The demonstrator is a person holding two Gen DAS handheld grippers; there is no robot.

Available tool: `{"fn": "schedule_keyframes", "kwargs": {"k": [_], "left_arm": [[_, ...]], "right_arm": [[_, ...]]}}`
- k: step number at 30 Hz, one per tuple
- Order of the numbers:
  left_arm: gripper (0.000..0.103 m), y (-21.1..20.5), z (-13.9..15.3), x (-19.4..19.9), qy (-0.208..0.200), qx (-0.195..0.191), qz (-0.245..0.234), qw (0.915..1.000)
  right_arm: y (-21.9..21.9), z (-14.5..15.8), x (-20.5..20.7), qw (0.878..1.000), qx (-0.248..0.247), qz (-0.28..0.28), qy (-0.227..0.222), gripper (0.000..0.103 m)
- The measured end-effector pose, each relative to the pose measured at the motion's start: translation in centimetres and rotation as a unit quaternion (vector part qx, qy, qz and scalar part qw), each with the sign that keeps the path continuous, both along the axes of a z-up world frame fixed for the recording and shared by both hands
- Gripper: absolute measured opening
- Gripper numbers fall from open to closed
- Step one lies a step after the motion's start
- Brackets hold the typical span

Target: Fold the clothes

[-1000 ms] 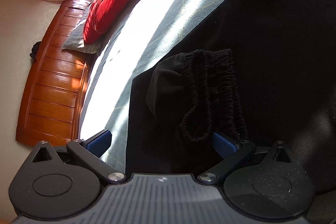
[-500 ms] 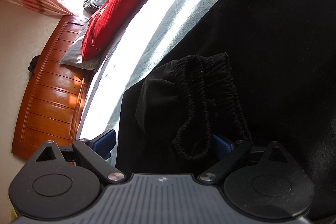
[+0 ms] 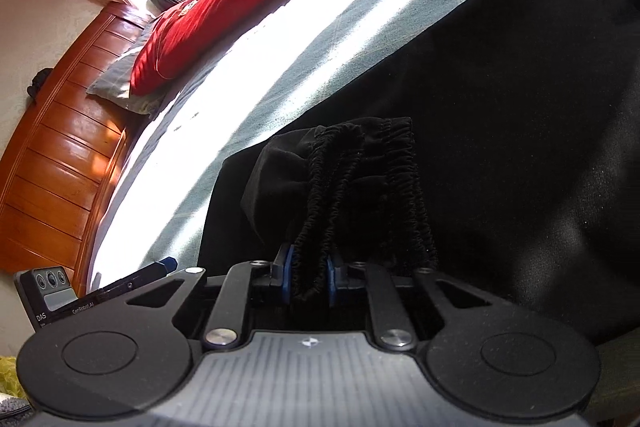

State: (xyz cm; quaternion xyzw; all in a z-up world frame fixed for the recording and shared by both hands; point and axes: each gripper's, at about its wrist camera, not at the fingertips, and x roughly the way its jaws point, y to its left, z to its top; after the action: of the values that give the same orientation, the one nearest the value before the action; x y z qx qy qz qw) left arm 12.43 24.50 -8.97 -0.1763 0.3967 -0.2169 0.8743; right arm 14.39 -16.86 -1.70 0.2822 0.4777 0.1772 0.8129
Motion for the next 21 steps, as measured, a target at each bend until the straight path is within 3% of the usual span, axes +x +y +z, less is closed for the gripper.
{"fn": "schedule_keyframes", "kwargs": {"k": [4,7,11,14,18,21], "left_arm": [[0.081,-1.3,0.4,0.4,-0.007,0.002,-0.029,0.9996],[0.081,-2.4,1.1,0.5,-0.022,0.001,-0.056,0.9982],[0.081,-3.8,2.0,2.1,-0.049,-0.001,-0.08,0.9956],[0.081,-4.6,2.7,4.4,-0.06,0.006,-0.074,0.9955],[0.081,-5.6,2.7,7.3,-0.058,-0.039,-0.077,0.9946],[0.081,-7.6,0.6,9.2,-0.035,-0.039,-0.087,0.9948]], "right_arm": [[-1.1,-1.0,0.1,0.999,-0.004,-0.038,0.022,0.03],[-0.5,1.4,-0.1,0.998,-0.053,-0.031,-0.018,0.049],[0.6,4.2,0.4,0.993,-0.093,-0.009,-0.078,0.05],[3.0,5.0,1.6,0.986,-0.104,0.047,-0.125,0.053],[6.4,4.1,3.0,0.97,-0.143,0.126,-0.151,0.053],[8.0,2.6,3.7,0.957,-0.186,0.166,-0.15,0.053]]}}
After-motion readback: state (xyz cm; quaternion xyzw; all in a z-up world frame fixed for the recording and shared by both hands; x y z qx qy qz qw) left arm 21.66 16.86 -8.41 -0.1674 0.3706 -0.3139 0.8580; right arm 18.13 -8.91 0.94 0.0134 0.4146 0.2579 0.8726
